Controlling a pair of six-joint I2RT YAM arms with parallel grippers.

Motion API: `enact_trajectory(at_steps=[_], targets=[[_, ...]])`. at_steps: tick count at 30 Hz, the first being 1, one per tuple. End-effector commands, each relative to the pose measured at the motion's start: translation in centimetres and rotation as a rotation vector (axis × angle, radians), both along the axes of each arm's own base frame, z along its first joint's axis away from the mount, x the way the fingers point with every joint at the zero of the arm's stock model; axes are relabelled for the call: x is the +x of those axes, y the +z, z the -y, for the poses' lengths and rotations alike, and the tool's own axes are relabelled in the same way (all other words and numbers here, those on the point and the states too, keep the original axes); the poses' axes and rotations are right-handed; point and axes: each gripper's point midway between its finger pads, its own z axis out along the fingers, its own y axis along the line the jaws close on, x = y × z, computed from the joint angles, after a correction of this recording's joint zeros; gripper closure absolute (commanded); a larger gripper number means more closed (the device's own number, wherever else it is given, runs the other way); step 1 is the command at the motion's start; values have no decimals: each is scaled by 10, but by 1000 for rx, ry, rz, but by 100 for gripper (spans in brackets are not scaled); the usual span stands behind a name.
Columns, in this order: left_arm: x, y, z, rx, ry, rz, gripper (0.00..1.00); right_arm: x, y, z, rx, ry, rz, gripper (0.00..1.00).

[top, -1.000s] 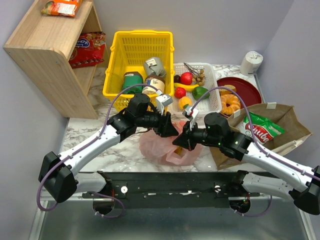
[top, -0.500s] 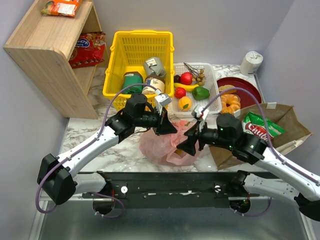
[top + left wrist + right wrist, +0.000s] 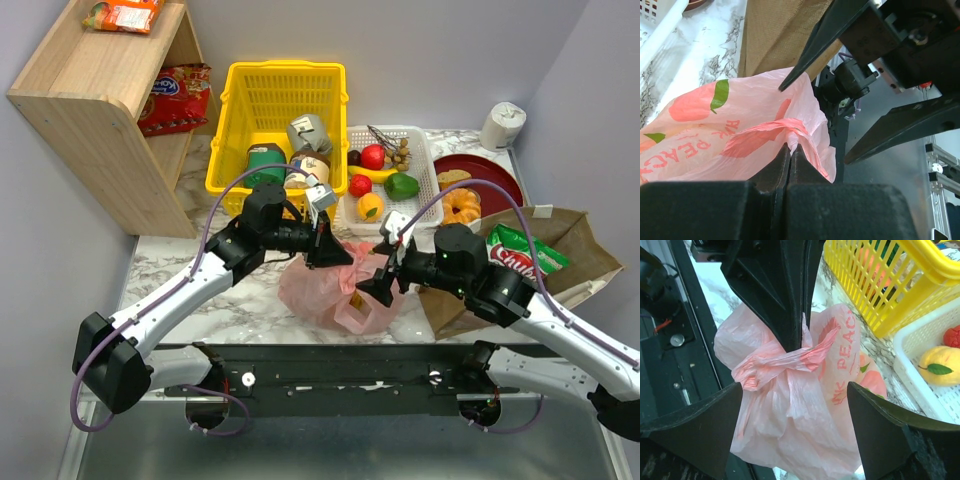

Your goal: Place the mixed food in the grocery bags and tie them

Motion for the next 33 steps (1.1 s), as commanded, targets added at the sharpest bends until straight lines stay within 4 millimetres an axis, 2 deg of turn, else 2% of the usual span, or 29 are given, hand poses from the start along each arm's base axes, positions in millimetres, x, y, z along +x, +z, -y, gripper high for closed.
enact_trajectory(at_steps=[1,7,10,11,14,15,17,19,20,21,23,24,26,28,33], targets=[[-4,9,-3,-36,-30,29,100,-2,-15,-10,-53,63,22,7],[0,9,-4,-42,-21,20,100,-9,-46,-14,-138,76,-29,9],[0,10,-5,-44,-21,20,100,-3,-62,-9,-199,21,-57,15],[0,10,-5,-44,-24,20,100,5,-64,-4,-216,-33,-49,18],[-3,11,-6,-49,-38,33,100,19,-67,9,-255,-150,-47,35],[-5,10,-6,-51,-53,38,100,22,-67,12,-257,-174,-44,43],[-8,11,-7,-54,-67,39,100,30,-63,20,-262,-241,-25,51],[-9,8,-7,-48,-77,50,100,34,-57,24,-252,-277,-18,64],[-9,7,-7,-44,-75,58,100,37,-52,26,-241,-300,-10,71],[-9,7,-8,-41,-77,63,100,37,-50,26,-232,-309,-14,85],[-9,7,-9,-40,-71,90,100,40,-44,27,-213,-339,-15,97],[-14,8,-8,-41,-76,109,100,41,-41,26,-196,-353,-28,99],[-12,3,-8,-9,-51,172,100,46,-36,28,-184,-370,-34,99],[-20,0,-6,24,-54,207,100,47,-29,27,-143,-395,-76,99],[-19,-9,-6,76,-10,262,100,51,-17,28,-97,-395,-124,99]])
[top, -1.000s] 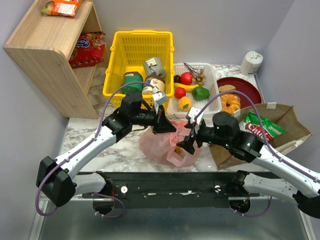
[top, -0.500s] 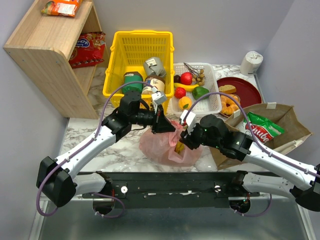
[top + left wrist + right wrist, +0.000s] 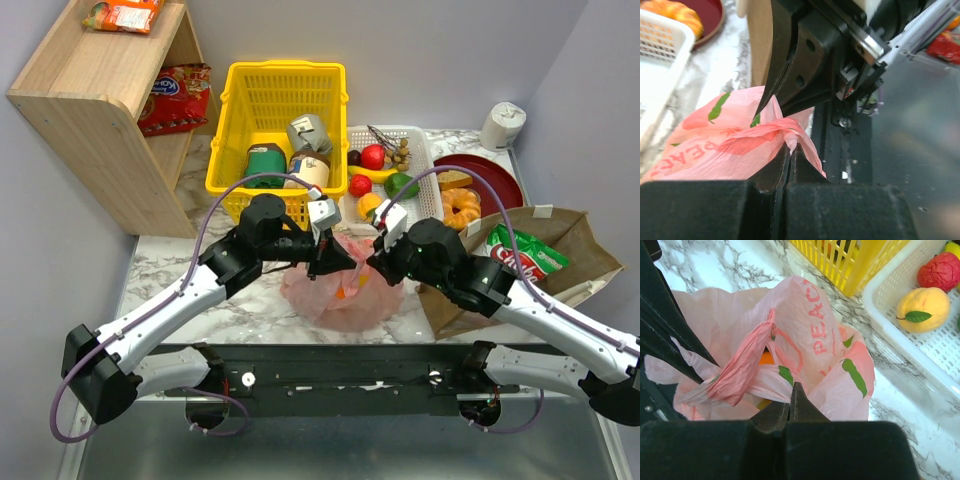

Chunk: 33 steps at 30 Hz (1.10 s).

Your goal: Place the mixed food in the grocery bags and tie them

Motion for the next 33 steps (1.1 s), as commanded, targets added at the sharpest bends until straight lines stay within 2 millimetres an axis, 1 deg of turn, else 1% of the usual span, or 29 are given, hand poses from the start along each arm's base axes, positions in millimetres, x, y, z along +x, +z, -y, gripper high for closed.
enact_trajectory(at_steps=[1,5,7,8,13,14,16,17,25,26,29,33], targets=[[-5,-23,-8,93,40,34,100,14,18,14,33,-98,-12,99],[-2,-32,-8,129,67,56,100,12,22,10,51,-71,-21,99],[4,-39,-9,157,102,59,100,10,25,8,64,-60,-26,99],[4,-39,-9,162,103,59,100,9,25,7,67,-56,-27,99],[6,-46,-4,178,92,43,87,4,27,1,94,-19,-42,99],[7,-46,-4,181,98,44,82,3,27,-1,97,-13,-44,99],[7,-49,-3,190,95,38,79,-2,28,-6,116,22,-53,99],[8,-49,-2,190,95,38,75,-2,27,-7,115,27,-57,99],[4,-53,-1,191,73,29,62,-5,25,-12,116,53,-69,99],[3,-53,0,185,66,29,59,-5,23,-12,111,54,-73,99],[1,-53,1,175,61,18,51,-4,21,-13,112,54,-79,99],[1,-56,3,176,55,7,45,-6,21,-14,116,64,-83,99]])
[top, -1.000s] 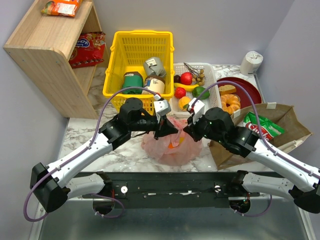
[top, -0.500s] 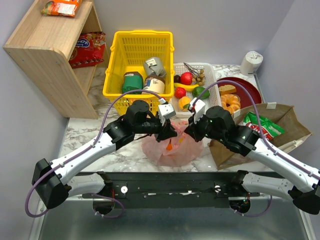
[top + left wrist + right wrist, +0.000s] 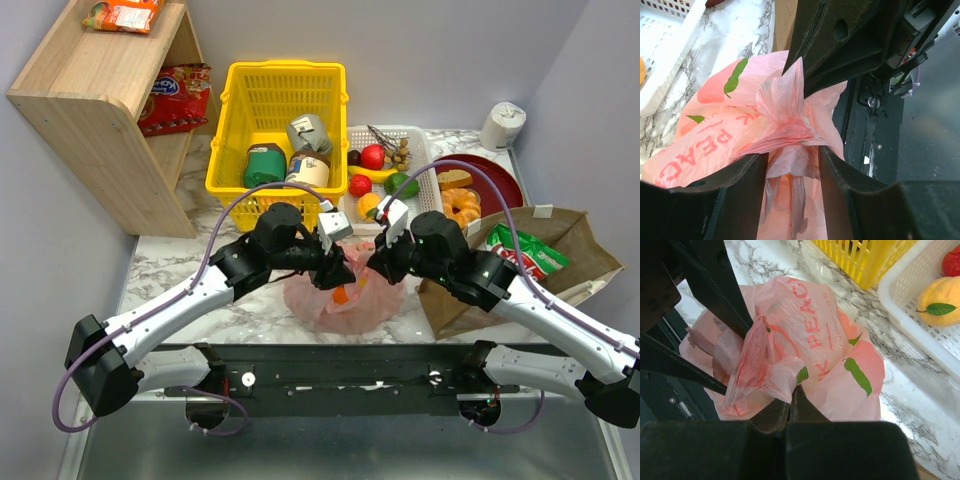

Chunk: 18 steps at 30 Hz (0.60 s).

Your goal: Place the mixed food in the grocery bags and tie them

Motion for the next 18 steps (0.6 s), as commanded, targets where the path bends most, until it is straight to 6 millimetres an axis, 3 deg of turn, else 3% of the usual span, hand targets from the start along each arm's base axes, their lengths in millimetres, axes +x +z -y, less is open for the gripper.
enact_trajectory(at_steps=[1,7,10,13,14,16,18], targets=[[-5,-13,2,18,-19,-39,44,1,19,-9,63,21,18,99],[-4,-15,7,18,-28,-51,41,0,20,-11,71,28,19,99],[1,-19,7,32,-4,-50,46,-1,22,-12,77,35,21,99],[7,-25,5,52,32,-50,70,-1,22,-12,81,38,21,99],[8,-25,6,53,40,-50,84,-2,22,-12,82,40,20,99],[13,-29,5,63,75,-46,100,-4,22,-12,85,49,18,99],[16,-29,4,70,114,-28,100,-7,24,-12,94,60,14,99]])
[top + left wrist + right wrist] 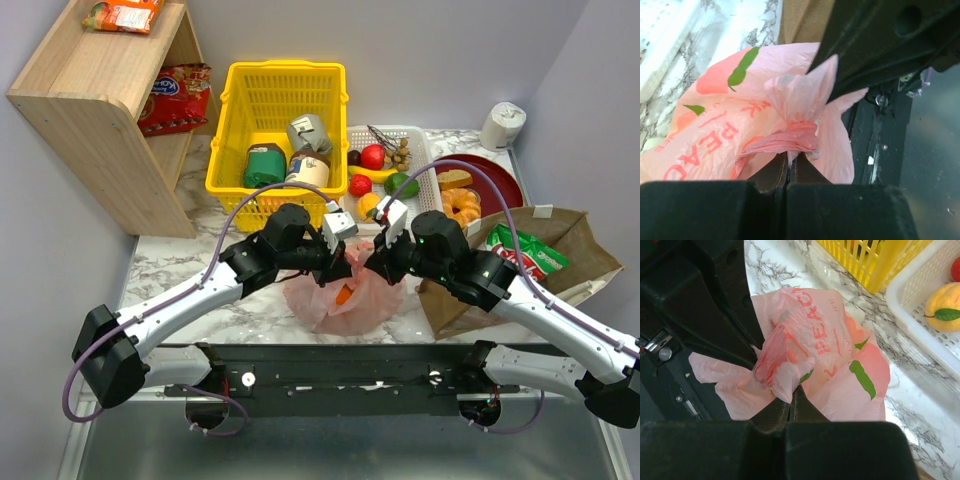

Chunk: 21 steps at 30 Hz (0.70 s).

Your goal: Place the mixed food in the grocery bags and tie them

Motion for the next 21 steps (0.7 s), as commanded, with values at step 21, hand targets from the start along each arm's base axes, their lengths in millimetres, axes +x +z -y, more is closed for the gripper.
enact_trajectory(at_steps=[21], targets=[[50,30,-53,-222,648,300,100,-55,10,-34,163,264,-212,97]])
